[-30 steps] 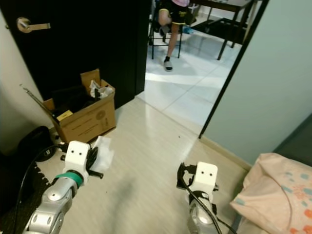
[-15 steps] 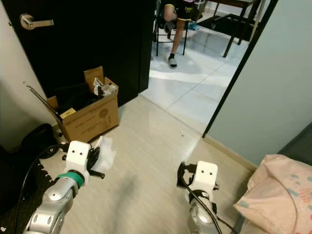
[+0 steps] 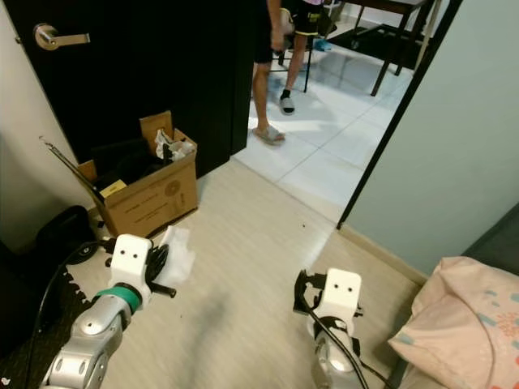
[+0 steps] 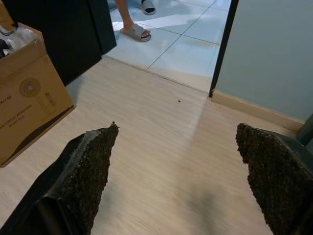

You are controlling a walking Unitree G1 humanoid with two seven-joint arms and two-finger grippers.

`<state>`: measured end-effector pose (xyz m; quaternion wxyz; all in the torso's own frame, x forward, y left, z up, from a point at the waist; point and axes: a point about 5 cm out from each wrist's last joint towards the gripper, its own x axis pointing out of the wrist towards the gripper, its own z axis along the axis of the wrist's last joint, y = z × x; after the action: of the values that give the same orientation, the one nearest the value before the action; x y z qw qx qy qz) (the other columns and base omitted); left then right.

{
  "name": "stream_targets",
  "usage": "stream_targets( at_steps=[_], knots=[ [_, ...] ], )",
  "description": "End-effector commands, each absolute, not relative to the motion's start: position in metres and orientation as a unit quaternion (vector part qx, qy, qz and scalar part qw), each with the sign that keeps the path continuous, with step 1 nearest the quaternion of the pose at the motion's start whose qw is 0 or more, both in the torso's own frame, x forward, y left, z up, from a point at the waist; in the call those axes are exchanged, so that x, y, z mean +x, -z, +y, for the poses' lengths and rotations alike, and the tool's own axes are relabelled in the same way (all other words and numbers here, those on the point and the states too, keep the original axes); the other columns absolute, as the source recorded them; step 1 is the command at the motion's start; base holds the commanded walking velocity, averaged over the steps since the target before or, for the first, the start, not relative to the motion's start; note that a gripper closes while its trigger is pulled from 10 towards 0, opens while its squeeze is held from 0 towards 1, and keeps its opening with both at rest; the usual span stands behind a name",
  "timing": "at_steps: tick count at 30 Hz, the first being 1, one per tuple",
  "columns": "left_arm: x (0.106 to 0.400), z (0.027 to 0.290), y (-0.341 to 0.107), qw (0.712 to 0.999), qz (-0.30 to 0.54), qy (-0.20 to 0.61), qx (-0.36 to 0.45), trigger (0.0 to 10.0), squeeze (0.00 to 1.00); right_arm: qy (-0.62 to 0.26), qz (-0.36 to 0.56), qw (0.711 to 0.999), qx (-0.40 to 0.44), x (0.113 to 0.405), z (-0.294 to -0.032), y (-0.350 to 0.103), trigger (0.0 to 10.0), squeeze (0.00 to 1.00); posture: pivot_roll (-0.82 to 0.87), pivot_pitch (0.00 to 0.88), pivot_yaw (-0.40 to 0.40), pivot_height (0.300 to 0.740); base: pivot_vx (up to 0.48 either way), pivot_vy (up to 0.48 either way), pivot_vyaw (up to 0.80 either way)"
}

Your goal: Clean up the room

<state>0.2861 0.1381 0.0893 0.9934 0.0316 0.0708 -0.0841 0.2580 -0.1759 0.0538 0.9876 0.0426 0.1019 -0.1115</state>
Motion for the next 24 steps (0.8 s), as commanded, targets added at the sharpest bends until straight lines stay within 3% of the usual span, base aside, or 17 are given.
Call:
stream_targets(
  at_steps=[1, 24],
  knots=[
    [0.2837, 0.1377, -0.0875, 0.993, 0.075, 0.087, 0.029, 10.0, 0.00, 0.115, 0.114, 0.986, 0.041, 0.2539, -0.1771, -0.0492, 10.0, 0.00, 0.08, 0.000, 0.043, 0.740, 0.259, 0.000, 0.00],
    [0.2840, 0.1371, -0.0886, 0.992, 0.073, 0.096, 0.022, 10.0, 0.00, 0.114, 0.119, 0.986, 0.041, 0.2551, -0.1767, -0.0478, 10.0, 0.00, 0.08, 0.000, 0.045, 0.740, 0.299, 0.000, 0.00]
  ],
)
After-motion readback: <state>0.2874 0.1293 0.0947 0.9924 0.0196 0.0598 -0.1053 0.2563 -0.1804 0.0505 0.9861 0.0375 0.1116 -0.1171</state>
